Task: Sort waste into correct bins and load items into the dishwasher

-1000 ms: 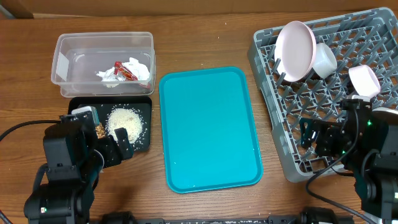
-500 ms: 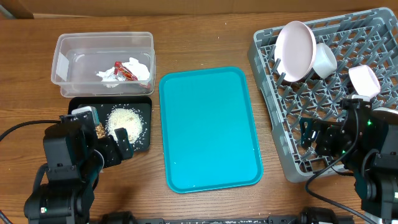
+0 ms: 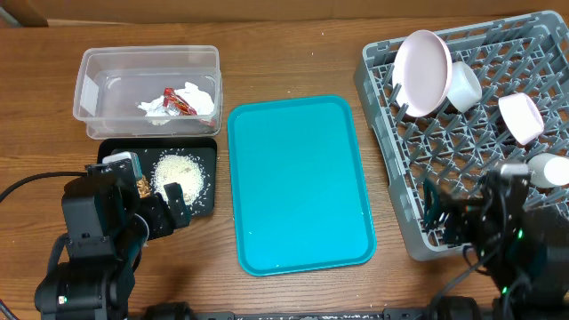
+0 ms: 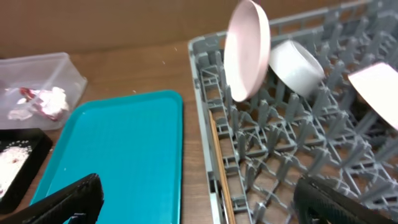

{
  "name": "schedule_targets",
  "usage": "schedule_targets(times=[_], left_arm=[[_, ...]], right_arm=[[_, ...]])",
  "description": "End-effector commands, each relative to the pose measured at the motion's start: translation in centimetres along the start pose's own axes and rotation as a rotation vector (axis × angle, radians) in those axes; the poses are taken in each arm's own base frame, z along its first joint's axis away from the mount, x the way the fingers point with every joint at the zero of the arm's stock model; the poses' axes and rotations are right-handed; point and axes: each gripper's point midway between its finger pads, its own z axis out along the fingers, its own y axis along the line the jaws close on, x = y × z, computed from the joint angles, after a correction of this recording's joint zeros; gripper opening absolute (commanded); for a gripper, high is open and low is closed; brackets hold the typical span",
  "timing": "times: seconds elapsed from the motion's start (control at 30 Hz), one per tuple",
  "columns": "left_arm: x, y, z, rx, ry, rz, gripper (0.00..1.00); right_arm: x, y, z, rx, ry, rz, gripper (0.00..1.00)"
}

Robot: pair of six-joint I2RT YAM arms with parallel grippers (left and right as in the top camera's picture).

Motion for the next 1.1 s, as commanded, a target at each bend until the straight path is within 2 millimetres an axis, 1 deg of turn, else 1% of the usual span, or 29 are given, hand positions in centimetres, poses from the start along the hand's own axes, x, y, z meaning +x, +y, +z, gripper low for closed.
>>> schedule_targets(times=[0.0,0.17,0.43,0.5,0.7,0.93,1.07], left_arm=[[0.2,-0.1,0.1,0.007,0.005,-0.006,1.00],[0.2,-0.1,0.1,0.007,0.005,-0.006,1.00],[0.2,-0.1,0.1,0.007,0.005,-0.006,1.00],[0.2,-0.1,0.1,0.007,0.005,-0.006,1.00],[0.2,-0.1,0.1,0.007,0.005,-0.006,1.00],[0.2,-0.1,0.1,0.007,0.005,-0.006,1.00],[0.2,-0.1,0.1,0.007,0.005,-0.006,1.00]], right_arm=[[0.6,0.1,-0.5,-0.001,-0.065,-0.027,1.00],[1.3,0.1,-1.0,-0.014,-0.171,-0.047,1.00],[2.7,0.0,-1.1,-0.028,-0.318,-0.072,1.00],[2.8,0.0,-1.0,-0.032,-0.355,-0.079,1.00],[1.8,-0.2,0.3,-0.037,-0.434,-0.092,1.00],[0.9,-1.9,2.2,0.034,-0.570,-0.089,1.00],[1.0,-2.4,3.1,0.048,-0.654,-0.119,1.00]])
